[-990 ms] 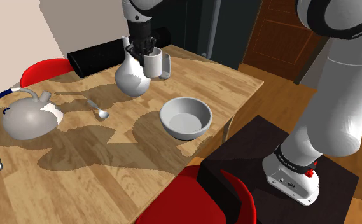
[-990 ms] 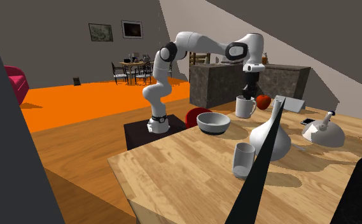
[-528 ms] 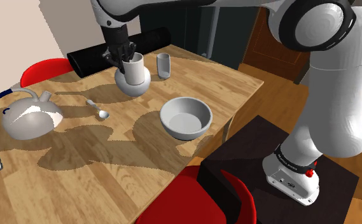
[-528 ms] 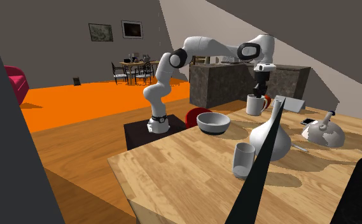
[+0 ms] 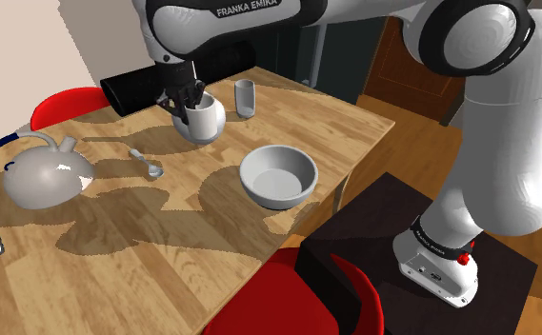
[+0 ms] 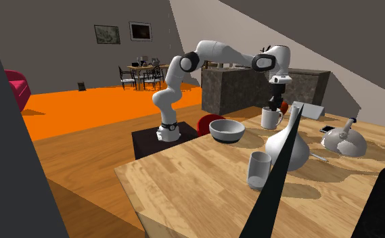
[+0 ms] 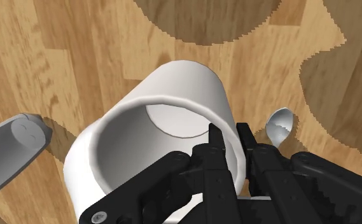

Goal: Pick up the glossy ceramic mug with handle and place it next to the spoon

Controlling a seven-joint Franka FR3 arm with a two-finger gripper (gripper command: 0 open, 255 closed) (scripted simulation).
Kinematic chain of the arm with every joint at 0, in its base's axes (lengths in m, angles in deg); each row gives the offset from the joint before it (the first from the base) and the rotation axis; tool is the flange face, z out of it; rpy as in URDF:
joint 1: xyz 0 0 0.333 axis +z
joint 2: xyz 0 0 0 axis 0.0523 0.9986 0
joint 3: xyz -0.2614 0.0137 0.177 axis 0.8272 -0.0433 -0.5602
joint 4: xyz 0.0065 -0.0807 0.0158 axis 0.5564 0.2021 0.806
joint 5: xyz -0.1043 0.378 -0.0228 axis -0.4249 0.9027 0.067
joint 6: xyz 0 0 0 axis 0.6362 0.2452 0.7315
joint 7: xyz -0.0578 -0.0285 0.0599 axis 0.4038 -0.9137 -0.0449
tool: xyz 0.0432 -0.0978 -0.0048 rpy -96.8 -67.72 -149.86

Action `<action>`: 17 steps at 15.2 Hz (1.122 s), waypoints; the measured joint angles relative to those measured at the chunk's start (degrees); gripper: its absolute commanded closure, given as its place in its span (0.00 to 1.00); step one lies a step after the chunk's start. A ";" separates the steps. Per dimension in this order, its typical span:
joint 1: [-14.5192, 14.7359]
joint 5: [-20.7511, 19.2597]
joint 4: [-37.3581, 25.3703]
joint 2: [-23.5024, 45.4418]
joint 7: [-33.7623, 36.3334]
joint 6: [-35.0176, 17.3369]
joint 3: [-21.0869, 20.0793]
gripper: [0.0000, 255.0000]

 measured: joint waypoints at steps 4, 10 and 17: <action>-0.18 -0.18 2.55 0.37 0.30 -2.89 0.11 1.00; -0.30 -0.54 6.73 0.77 1.01 -7.41 0.24 1.00; -0.36 -1.11 9.56 2.33 1.63 -11.74 0.53 1.00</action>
